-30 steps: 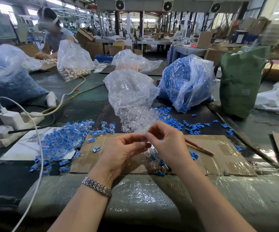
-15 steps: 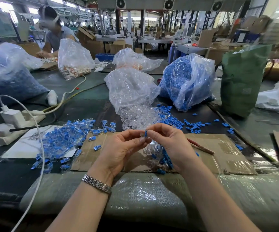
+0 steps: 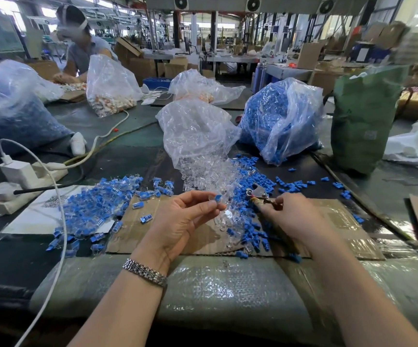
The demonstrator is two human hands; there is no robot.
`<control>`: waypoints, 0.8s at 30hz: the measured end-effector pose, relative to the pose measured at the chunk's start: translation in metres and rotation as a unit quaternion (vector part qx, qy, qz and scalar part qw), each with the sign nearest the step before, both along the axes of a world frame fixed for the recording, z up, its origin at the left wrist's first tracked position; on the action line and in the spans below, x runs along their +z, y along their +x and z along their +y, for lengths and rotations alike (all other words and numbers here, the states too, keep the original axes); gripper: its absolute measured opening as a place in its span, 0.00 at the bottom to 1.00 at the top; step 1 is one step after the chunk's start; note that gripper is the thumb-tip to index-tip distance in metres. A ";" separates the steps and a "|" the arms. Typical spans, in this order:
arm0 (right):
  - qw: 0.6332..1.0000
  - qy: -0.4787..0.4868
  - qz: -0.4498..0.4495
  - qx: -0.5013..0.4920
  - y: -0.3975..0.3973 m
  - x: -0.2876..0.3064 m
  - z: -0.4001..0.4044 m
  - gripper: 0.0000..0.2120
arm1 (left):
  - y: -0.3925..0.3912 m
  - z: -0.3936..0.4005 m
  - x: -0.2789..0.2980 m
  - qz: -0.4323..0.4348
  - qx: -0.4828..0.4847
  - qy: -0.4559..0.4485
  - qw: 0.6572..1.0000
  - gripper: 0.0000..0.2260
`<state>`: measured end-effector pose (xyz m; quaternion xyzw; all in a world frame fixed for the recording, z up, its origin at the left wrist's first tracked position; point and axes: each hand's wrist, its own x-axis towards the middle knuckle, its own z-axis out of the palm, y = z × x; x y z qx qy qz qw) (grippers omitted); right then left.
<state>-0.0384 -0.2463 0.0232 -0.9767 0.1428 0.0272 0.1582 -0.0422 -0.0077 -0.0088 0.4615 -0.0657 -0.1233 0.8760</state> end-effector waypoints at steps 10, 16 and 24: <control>0.998 0.012 -0.031 0.057 0.009 0.013 0.007 0.13 | 0.002 0.003 0.001 0.041 0.038 -0.051 0.997 0.08; 0.924 0.352 0.091 0.118 -0.014 0.043 0.027 0.14 | 0.006 0.008 -0.002 0.025 0.062 -0.044 0.997 0.08; 0.911 0.320 0.152 0.212 -0.032 0.052 0.057 0.15 | 0.010 0.006 -0.007 -0.031 0.067 -0.014 0.997 0.09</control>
